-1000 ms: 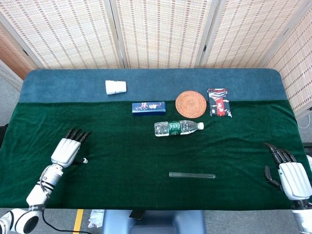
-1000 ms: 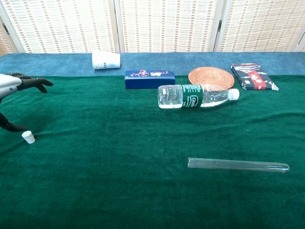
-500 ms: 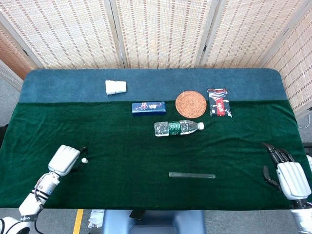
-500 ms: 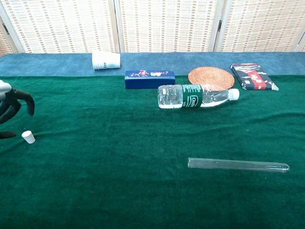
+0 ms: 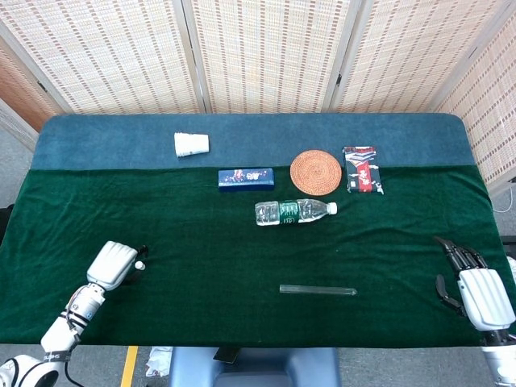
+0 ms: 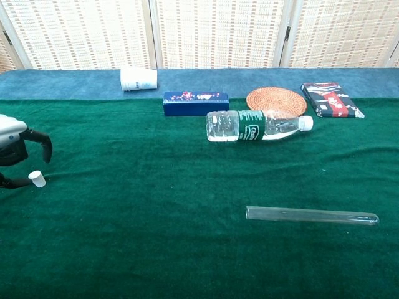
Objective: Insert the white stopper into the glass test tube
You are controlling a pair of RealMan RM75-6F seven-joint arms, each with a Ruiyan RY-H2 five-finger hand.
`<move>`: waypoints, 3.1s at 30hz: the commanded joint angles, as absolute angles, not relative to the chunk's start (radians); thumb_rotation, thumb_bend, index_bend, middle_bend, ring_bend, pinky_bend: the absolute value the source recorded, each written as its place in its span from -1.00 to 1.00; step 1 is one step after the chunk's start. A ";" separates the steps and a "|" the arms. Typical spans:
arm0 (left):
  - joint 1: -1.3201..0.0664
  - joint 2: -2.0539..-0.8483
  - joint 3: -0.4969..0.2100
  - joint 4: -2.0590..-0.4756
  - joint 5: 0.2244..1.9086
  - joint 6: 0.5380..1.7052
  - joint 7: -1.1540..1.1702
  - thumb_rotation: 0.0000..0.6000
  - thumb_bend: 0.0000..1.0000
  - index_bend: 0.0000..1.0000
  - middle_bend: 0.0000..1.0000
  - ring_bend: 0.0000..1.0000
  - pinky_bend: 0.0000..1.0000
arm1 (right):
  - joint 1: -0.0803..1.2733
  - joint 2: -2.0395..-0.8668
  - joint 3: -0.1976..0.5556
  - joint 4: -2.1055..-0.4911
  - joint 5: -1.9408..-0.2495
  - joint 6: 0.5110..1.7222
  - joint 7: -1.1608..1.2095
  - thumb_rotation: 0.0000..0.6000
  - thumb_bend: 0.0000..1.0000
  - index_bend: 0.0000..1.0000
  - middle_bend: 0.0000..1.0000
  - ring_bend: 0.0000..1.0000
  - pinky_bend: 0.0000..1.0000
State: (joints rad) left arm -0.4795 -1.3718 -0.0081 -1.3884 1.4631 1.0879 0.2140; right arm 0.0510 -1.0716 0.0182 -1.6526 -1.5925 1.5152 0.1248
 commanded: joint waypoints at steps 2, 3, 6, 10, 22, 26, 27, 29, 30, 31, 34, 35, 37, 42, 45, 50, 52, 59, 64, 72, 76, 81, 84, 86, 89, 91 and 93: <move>-0.483 -1.378 -0.006 -1.380 1.457 1.078 0.215 1.00 -0.33 -0.06 0.96 0.74 0.59 | 0.051 -1.071 0.020 -1.654 -1.591 1.517 0.123 1.00 0.32 -0.81 -0.60 -0.56 -0.65; -0.483 -1.379 -0.006 -1.379 1.455 1.075 0.214 1.00 -0.33 -0.05 0.96 0.74 0.59 | 0.051 -1.071 0.020 -1.654 -1.591 1.517 0.123 1.00 0.32 -0.81 -0.60 -0.56 -0.65; -0.484 -1.380 -0.006 -1.374 1.448 1.067 0.210 1.00 -0.33 -0.05 0.96 0.74 0.59 | 0.051 -1.071 0.020 -1.655 -1.590 1.516 0.121 1.00 0.32 -0.81 -0.60 -0.56 -0.65; -0.486 -1.381 -0.006 -1.369 1.440 1.056 0.206 1.00 -0.33 -0.05 0.96 0.74 0.59 | 0.051 -1.072 0.019 -1.657 -1.589 1.514 0.119 1.00 0.32 -0.81 -0.60 -0.56 -0.65; -0.492 -1.387 -0.004 -1.355 1.432 1.041 0.195 1.00 -0.27 -0.03 0.96 0.74 0.59 | 0.050 -1.071 0.020 -1.661 -1.586 1.514 0.114 1.00 0.32 -0.81 -0.60 -0.56 -0.65; -0.494 -1.386 -0.003 -1.354 1.430 1.035 0.191 1.00 -0.21 -0.02 0.96 0.74 0.59 | 0.050 -1.071 0.020 -1.662 -1.584 1.511 0.113 1.00 0.32 -0.81 -0.60 -0.56 -0.65; -0.494 -1.386 -0.003 -1.354 1.429 1.034 0.192 1.00 -0.20 -0.02 0.96 0.74 0.59 | 0.051 -1.071 0.020 -1.662 -1.583 1.510 0.113 1.00 0.32 -0.81 -0.60 -0.56 -0.65; -0.494 -1.386 -0.002 -1.355 1.427 1.031 0.192 1.00 -0.18 -0.02 0.96 0.74 0.59 | 0.051 -1.072 0.020 -1.662 -1.583 1.509 0.112 1.00 0.32 -0.81 -0.60 -0.56 -0.65; -0.495 -1.385 -0.002 -1.356 1.426 1.030 0.193 1.00 -0.17 -0.02 0.96 0.74 0.59 | 0.052 -1.072 0.021 -1.662 -1.583 1.508 0.111 1.00 0.32 -0.81 -0.60 -0.56 -0.65; -0.495 -1.385 -0.002 -1.356 1.426 1.030 0.193 1.00 -0.16 -0.02 0.96 0.74 0.59 | 0.052 -1.072 0.021 -1.662 -1.582 1.508 0.111 1.00 0.32 -0.81 -0.60 -0.56 -0.65; -0.495 -1.384 -0.002 -1.358 1.423 1.028 0.197 1.00 -0.15 -0.02 0.96 0.74 0.59 | 0.053 -1.072 0.022 -1.664 -1.581 1.506 0.109 1.00 0.32 -0.81 -0.60 -0.56 -0.65; -0.495 -1.385 -0.002 -1.358 1.422 1.029 0.197 1.00 -0.16 -0.01 0.96 0.74 0.59 | 0.053 -1.072 0.022 -1.664 -1.581 1.506 0.109 1.00 0.32 -0.81 -0.60 -0.56 -0.65; -0.495 -1.385 -0.003 -1.358 1.422 1.031 0.197 1.00 -0.16 -0.01 0.96 0.74 0.59 | 0.053 -1.072 0.021 -1.664 -1.581 1.505 0.107 1.00 0.32 -0.81 -0.60 -0.56 -0.65; -0.495 -1.389 -0.005 -1.350 1.421 1.035 0.196 1.00 -0.14 0.03 0.96 0.74 0.59 | 0.053 -1.072 0.021 -1.665 -1.579 1.504 0.106 1.00 0.32 -0.81 -0.60 -0.56 -0.65; -0.492 -1.394 -0.006 -1.342 1.426 1.045 0.192 1.00 -0.13 0.07 0.96 0.74 0.59 | 0.053 -1.072 0.021 -1.666 -1.580 1.505 0.103 1.00 0.32 -0.81 -0.60 -0.56 -0.65; -0.491 -1.400 -0.005 -1.332 1.432 1.051 0.185 1.00 -0.10 0.13 0.96 0.74 0.59 | 0.053 -1.071 0.020 -1.672 -1.584 1.505 0.098 1.00 0.32 -0.81 -0.60 -0.56 -0.65; -0.491 -1.401 -0.004 -1.331 1.433 1.051 0.183 1.00 -0.09 0.15 0.96 0.74 0.59 | 0.053 -1.071 0.019 -1.673 -1.584 1.504 0.097 1.00 0.32 -0.81 -0.60 -0.56 -0.65; -0.486 -1.391 -0.004 -1.344 1.451 1.079 0.188 1.00 -0.08 0.23 0.96 0.75 0.59 | 0.057 -1.071 0.015 -1.679 -1.598 1.501 0.085 1.00 0.32 -0.78 -0.57 -0.53 -0.65; -0.478 -1.374 -0.017 -1.367 1.463 1.123 0.192 1.00 -0.08 0.26 0.96 0.75 0.59 | 0.085 -1.073 0.007 -1.695 -1.619 1.457 0.025 1.00 0.32 -0.74 -0.47 -0.41 -0.57; -0.458 -1.327 -0.027 -1.439 1.482 1.187 0.209 1.00 -0.08 0.26 0.96 0.75 0.59 | 0.182 -1.091 0.016 -1.794 -1.614 1.297 -0.117 1.00 0.21 -0.53 0.17 0.43 0.30; -0.447 -1.314 -0.022 -1.466 1.497 1.210 0.218 1.00 -0.08 0.26 0.96 0.75 0.59 | 0.234 -1.135 0.026 -1.823 -1.581 1.211 -0.207 1.00 0.05 -0.32 0.60 0.80 0.71; -0.438 -1.311 -0.013 -1.476 1.506 1.219 0.220 1.00 -0.08 0.26 0.96 0.75 0.59 | 0.268 -1.208 0.037 -1.812 -1.526 1.156 -0.270 1.00 -0.03 -0.09 0.84 1.00 0.97; -0.436 -1.317 -0.011 -1.469 1.501 1.211 0.220 1.00 -0.08 0.26 0.96 0.75 0.59 | 0.290 -1.248 0.038 -1.791 -1.489 1.116 -0.296 1.00 -0.03 -0.07 0.87 1.00 0.99; -0.434 -1.320 -0.009 -1.464 1.499 1.209 0.217 1.00 -0.08 0.26 0.96 0.75 0.59 | 0.304 -1.272 0.039 -1.780 -1.469 1.091 -0.305 1.00 -0.03 -0.07 0.87 1.00 1.00; -0.431 -1.324 -0.007 -1.460 1.500 1.209 0.215 1.00 -0.08 0.26 0.96 0.75 0.59 | 0.321 -1.309 0.041 -1.764 -1.446 1.070 -0.321 1.00 -0.03 -0.06 0.89 1.00 1.00; -0.430 -1.327 -0.006 -1.457 1.500 1.207 0.214 1.00 -0.08 0.26 0.96 0.75 0.59 | 0.329 -1.336 0.040 -1.751 -1.435 1.062 -0.328 1.00 -0.04 -0.03 0.90 1.00 1.00; -0.429 -1.330 -0.005 -1.453 1.499 1.203 0.213 1.00 -0.08 0.26 0.96 0.75 0.59 | 0.336 -1.361 0.037 -1.736 -1.425 1.056 -0.332 1.00 -0.07 0.00 0.91 1.00 1.00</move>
State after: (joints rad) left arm -0.4296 -1.3293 -0.0048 -1.4530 1.4992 1.2028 0.2129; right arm 0.3285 -1.3471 0.0385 -1.7468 -1.4339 1.0633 -0.3263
